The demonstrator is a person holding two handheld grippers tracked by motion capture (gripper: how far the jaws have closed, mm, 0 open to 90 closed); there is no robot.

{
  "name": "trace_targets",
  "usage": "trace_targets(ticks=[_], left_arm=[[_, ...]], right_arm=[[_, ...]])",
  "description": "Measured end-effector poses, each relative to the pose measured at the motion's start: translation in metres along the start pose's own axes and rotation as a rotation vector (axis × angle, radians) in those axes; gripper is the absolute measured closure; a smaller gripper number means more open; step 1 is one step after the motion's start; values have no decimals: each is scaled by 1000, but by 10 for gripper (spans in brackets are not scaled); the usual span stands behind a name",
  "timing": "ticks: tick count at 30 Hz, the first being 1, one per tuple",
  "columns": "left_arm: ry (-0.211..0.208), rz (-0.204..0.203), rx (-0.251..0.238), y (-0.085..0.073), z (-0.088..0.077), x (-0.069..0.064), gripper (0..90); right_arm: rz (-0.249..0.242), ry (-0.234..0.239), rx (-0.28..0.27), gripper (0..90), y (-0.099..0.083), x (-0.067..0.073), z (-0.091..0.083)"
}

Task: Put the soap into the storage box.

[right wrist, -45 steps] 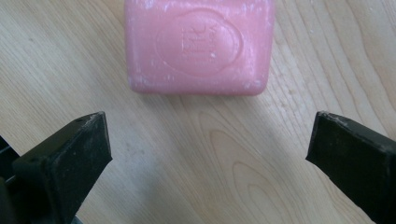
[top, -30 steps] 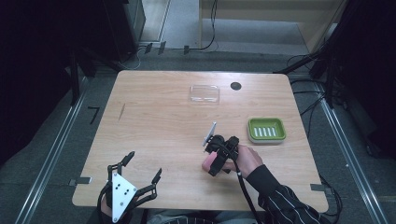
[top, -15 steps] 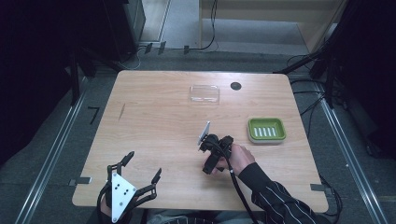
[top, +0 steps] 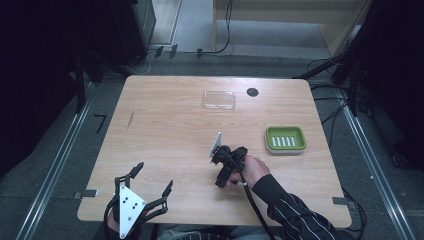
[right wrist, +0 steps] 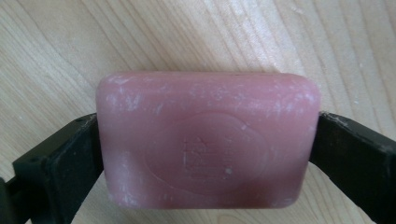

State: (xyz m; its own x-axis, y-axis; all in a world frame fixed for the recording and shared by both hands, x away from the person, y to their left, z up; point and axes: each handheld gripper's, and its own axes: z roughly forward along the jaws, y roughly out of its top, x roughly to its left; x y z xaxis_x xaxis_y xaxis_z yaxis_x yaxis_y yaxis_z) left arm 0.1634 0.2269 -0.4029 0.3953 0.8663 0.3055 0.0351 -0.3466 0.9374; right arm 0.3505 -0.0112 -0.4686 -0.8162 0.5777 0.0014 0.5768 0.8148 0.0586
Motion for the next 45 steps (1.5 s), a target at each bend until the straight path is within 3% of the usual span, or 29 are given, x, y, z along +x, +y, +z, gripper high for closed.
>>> trace_targets(ticks=[14,30,45], left_arm=[[-1,2,0,0,0,0,131],[-1,0,-2,0,0,0,131],[0,0,-2,0,0,0,131]], right_arm=[[-31,-6,6,129,2,2,1],[-46,-19,34,139,3,2,-1],[-21,-27,26,139,-6,-7,-12]])
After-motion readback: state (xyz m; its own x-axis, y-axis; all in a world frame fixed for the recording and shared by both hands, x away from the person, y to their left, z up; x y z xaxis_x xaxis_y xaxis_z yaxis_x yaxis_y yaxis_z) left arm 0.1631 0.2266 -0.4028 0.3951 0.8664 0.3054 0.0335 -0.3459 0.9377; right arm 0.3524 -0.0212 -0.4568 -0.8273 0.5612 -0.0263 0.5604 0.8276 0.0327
